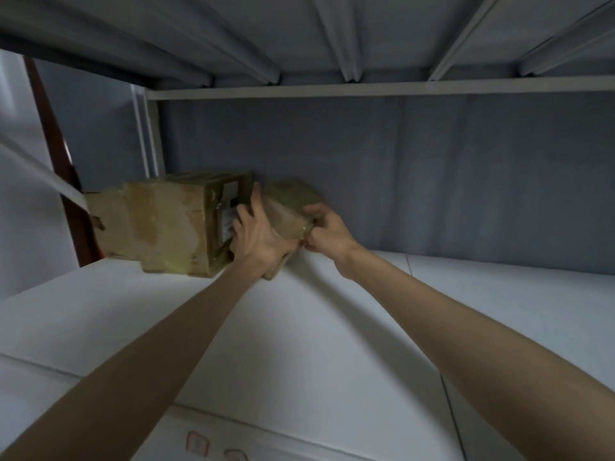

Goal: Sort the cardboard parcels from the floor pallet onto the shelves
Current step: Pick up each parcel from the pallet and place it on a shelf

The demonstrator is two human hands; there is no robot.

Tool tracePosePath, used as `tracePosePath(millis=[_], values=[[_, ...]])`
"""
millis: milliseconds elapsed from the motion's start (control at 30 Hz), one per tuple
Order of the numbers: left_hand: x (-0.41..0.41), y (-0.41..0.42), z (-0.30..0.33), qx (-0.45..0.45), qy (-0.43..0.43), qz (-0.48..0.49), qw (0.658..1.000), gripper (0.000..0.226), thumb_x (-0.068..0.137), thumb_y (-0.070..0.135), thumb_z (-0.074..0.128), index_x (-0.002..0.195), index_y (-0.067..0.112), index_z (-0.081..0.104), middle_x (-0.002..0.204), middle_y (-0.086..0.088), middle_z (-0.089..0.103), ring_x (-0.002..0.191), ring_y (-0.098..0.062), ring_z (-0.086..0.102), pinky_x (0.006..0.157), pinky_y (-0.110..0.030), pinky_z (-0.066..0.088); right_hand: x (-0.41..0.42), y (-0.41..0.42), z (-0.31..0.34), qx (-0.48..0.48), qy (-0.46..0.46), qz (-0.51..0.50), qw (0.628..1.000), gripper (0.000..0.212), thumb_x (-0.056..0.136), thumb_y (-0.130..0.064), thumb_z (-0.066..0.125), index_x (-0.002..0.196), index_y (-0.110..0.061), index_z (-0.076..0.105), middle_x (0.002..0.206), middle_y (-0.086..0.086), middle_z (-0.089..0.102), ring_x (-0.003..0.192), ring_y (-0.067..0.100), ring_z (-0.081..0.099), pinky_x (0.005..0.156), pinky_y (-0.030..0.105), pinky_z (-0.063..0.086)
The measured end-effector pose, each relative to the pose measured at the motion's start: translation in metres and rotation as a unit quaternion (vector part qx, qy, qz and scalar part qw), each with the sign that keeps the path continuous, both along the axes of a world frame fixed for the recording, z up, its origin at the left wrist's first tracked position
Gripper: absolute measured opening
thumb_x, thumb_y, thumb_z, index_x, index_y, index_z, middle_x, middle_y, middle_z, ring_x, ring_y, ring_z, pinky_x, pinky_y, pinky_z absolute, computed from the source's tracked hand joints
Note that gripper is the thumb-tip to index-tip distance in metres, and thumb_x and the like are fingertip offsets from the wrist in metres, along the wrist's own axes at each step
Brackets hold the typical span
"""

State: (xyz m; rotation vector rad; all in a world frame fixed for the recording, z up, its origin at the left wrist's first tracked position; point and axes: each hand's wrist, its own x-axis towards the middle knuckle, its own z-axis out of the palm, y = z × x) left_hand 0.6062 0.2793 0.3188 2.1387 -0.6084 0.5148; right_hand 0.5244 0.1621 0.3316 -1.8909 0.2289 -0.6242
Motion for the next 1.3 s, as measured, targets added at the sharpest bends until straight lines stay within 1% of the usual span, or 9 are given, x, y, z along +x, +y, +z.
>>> tracePosePath(millis=[233, 333, 467, 567, 633, 667, 733, 900, 1300], values=[[-0.018, -0.025, 0.008, -0.047, 0.030, -0.102, 0.993, 0.137, 0.051, 0.052, 0.090, 0.156, 0.032, 0.004, 0.152, -0.012, 0.029, 0.142, -0.038, 0.033, 0.118, -0.050, 0.031, -0.058, -0.081, 0.003, 0.041, -0.024, -0.109, 0.993, 0.055, 0.084, 0.001, 0.061, 0.133, -0.018, 0.044, 0.097, -0.003, 0.054, 0.091, 0.018, 0.062, 0.080, 0.037, 0.058], [-0.039, -0.044, 0.009, -0.057, 0.037, -0.164, 0.984, 0.133, 0.049, 0.055, 0.088, 0.156, 0.028, 0.013, 0.152, -0.007, 0.037, 0.140, -0.028, 0.039, 0.112, -0.036, 0.036, -0.103, -0.121, 0.002, 0.046, 0.032, -0.162, 0.985, 0.062, 0.091, 0.002, 0.054, 0.146, -0.019, 0.034, 0.101, 0.002, 0.057, 0.071, 0.011, 0.061, 0.087, 0.040, 0.055], [-0.081, -0.081, 0.011, -0.049, 0.087, -0.271, 0.957, 0.135, 0.045, 0.062, 0.085, 0.156, 0.032, 0.015, 0.153, 0.003, 0.041, 0.136, -0.018, 0.044, 0.104, -0.029, 0.037, -0.183, -0.160, -0.002, 0.047, 0.067, -0.212, 0.974, 0.072, 0.095, -0.001, 0.055, 0.157, -0.019, 0.021, 0.148, 0.011, 0.042, 0.118, 0.027, 0.056, 0.096, 0.043, 0.053], [-0.126, -0.116, 0.014, -0.041, 0.104, -0.357, 0.927, 0.132, 0.045, 0.064, 0.085, 0.155, 0.032, 0.020, 0.149, 0.008, 0.047, 0.134, -0.014, 0.048, 0.111, -0.035, 0.041, -0.254, -0.179, -0.002, 0.051, 0.072, -0.260, 0.962, 0.066, 0.094, -0.004, 0.059, 0.152, -0.017, 0.030, 0.133, 0.011, 0.054, 0.126, 0.031, 0.054, 0.102, 0.048, 0.050], [-0.163, -0.141, 0.015, -0.041, 0.115, -0.411, 0.904, 0.128, 0.046, 0.065, 0.085, 0.154, 0.033, 0.023, 0.143, 0.007, 0.052, 0.129, -0.014, 0.053, 0.111, -0.038, 0.044, -0.304, -0.188, -0.002, 0.055, 0.060, -0.288, 0.954, 0.042, 0.092, -0.002, 0.057, 0.131, -0.016, 0.050, 0.111, 0.009, 0.063, 0.133, 0.025, 0.040, 0.089, 0.045, 0.056], [-0.182, -0.154, 0.015, -0.042, 0.122, -0.438, 0.890, 0.125, 0.048, 0.064, 0.084, 0.153, 0.034, 0.023, 0.141, 0.006, 0.053, 0.127, -0.014, 0.055, 0.111, -0.040, 0.044, -0.329, -0.192, -0.003, 0.061, 0.052, -0.302, 0.950, 0.035, 0.090, -0.004, 0.058, 0.122, -0.018, 0.054, 0.107, 0.006, 0.064, 0.084, 0.009, 0.042, 0.072, 0.033, 0.055], [-0.223, -0.179, 0.014, -0.036, 0.135, -0.486, 0.862, 0.122, 0.049, 0.066, 0.084, 0.151, 0.037, 0.024, 0.141, 0.006, 0.053, 0.127, -0.014, 0.055, 0.110, -0.042, 0.045, -0.379, -0.200, -0.007, 0.068, 0.030, -0.336, 0.939, 0.045, 0.083, -0.010, 0.062, 0.127, -0.015, 0.050, 0.116, 0.004, 0.063, 0.091, 0.015, 0.057, 0.058, 0.022, 0.041], [-0.323, -0.235, 0.007, -0.029, 0.174, -0.550, 0.816, 0.124, 0.037, 0.086, 0.079, 0.138, 0.027, 0.036, 0.138, 0.005, 0.057, 0.124, -0.013, 0.058, 0.102, -0.044, 0.052, -0.508, -0.218, -0.023, 0.038, -0.033, -0.464, 0.884, 0.035, 0.088, -0.007, 0.063, 0.117, -0.013, 0.044, 0.125, 0.013, 0.057, 0.108, 0.024, 0.060, 0.069, 0.025, 0.052], [-0.526, -0.306, -0.008, -0.033, 0.176, -0.665, 0.725, 0.075, 0.060, 0.074, 0.068, 0.112, 0.026, 0.041, 0.124, 0.005, 0.061, 0.101, 0.006, 0.065, 0.075, -0.018, 0.053, -0.735, -0.201, -0.032, -0.079, 0.000, -0.601, 0.795, 0.052, 0.086, -0.028, 0.066, 0.130, -0.010, 0.044, 0.126, 0.007, 0.049, 0.108, 0.017, 0.053, 0.093, 0.035, 0.048]])
